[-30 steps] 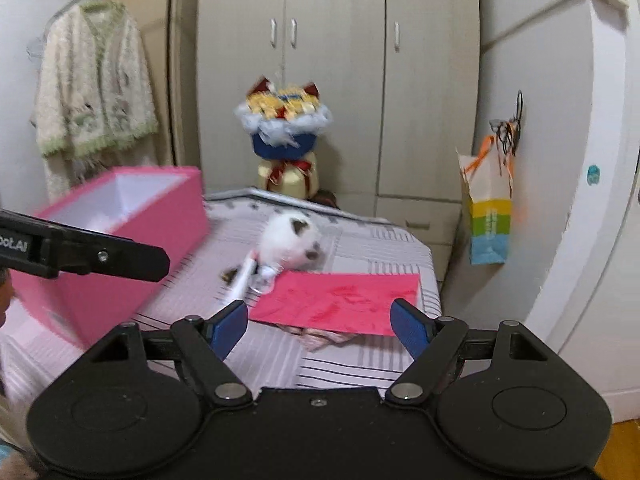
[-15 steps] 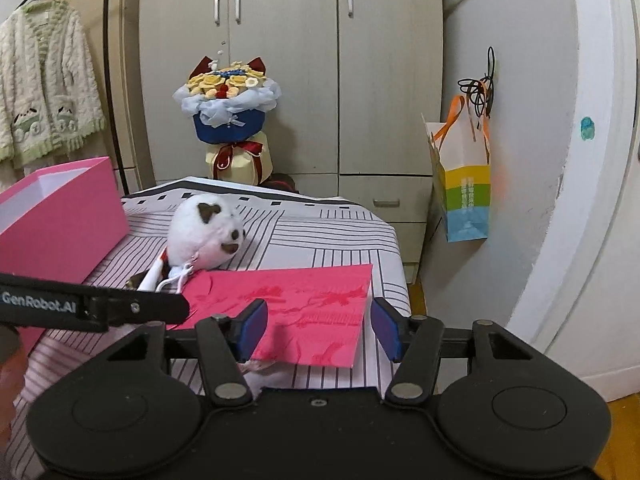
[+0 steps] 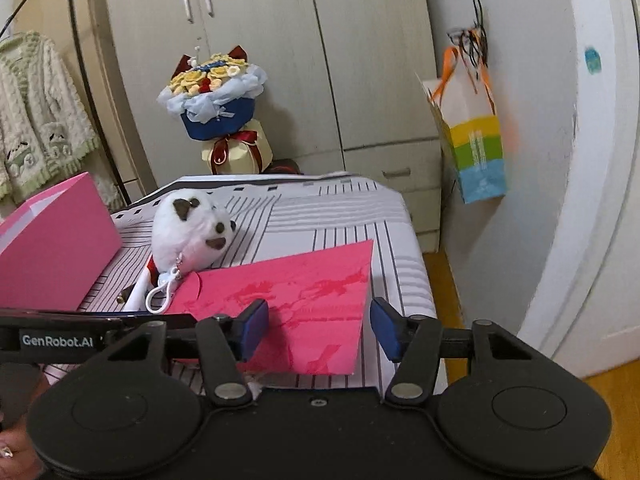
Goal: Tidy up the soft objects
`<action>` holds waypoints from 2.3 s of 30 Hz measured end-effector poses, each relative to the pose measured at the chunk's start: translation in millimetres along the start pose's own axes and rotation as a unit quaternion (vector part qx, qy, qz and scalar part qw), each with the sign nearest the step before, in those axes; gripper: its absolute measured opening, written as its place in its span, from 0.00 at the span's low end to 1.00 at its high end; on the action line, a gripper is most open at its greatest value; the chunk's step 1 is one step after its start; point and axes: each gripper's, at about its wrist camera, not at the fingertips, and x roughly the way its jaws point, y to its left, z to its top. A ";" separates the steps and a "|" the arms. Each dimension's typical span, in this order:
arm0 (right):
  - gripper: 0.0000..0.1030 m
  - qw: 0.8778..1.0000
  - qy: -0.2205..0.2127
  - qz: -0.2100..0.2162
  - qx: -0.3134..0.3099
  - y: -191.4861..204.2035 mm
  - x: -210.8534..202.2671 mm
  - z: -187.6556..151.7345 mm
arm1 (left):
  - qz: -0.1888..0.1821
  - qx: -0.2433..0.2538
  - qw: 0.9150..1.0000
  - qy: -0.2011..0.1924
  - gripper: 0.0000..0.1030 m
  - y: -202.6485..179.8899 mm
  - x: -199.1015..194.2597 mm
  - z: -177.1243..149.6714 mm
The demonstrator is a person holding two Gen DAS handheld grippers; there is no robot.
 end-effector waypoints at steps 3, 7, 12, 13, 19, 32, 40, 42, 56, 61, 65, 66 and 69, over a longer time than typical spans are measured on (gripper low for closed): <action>0.49 1.000 0.012 0.011 0.027 -7.3 4.4 -1.9 | 0.002 -0.003 1.000 0.001 0.68 0.1 1.2 1.2; 0.28 1.000 0.006 0.009 0.027 -14.4 3.2 -4.0 | 0.000 -0.009 1.000 0.001 0.70 0.7 2.8 2.5; 0.23 0.999 0.019 0.019 0.026 -24.4 2.6 -7.5 | 0.042 0.023 0.999 -0.004 0.85 -7.6 9.6 3.1; 0.23 0.999 0.022 0.019 0.026 -25.7 3.3 -8.3 | 0.055 0.030 0.998 0.000 0.85 -8.7 13.2 2.4; 0.23 0.998 0.027 0.033 0.045 -36.2 7.2 -15.2 | 0.028 0.016 0.999 0.002 0.70 -7.0 11.8 -1.2; 0.43 0.997 0.041 0.042 0.057 -34.0 0.6 -20.3 | 0.035 0.017 0.999 0.002 0.51 -18.4 -4.9 -12.9; 0.56 0.998 0.053 0.018 0.028 -17.2 -23.2 -18.5 | 0.019 0.044 0.998 0.050 0.51 -30.8 -28.2 -17.5; 0.57 0.998 0.058 0.016 0.020 -13.0 -30.3 -19.1 | 0.016 0.053 0.997 0.055 0.51 -32.6 -36.7 -21.5; 0.63 0.995 0.057 0.019 -0.085 42.2 -96.3 -37.4 | 0.016 0.086 0.995 0.044 0.51 -27.4 -106.0 -47.7; 0.62 0.993 0.055 0.022 -0.102 54.9 -112.2 -38.8 | 0.001 0.072 0.996 0.048 0.51 -18.4 -125.6 -55.1; 0.62 0.991 0.060 0.030 -0.114 65.8 -121.8 -41.4 | -0.002 0.067 0.997 0.050 0.51 -11.0 -142.0 -63.0; 0.62 0.991 0.062 0.031 -0.116 68.8 -123.5 -42.4 | -0.004 0.065 0.997 0.052 0.51 -8.5 -146.0 -64.5; 0.62 0.989 0.067 0.041 -0.124 79.1 -131.7 -44.6 | -0.004 0.060 0.997 0.055 0.50 -2.6 -158.1 -69.1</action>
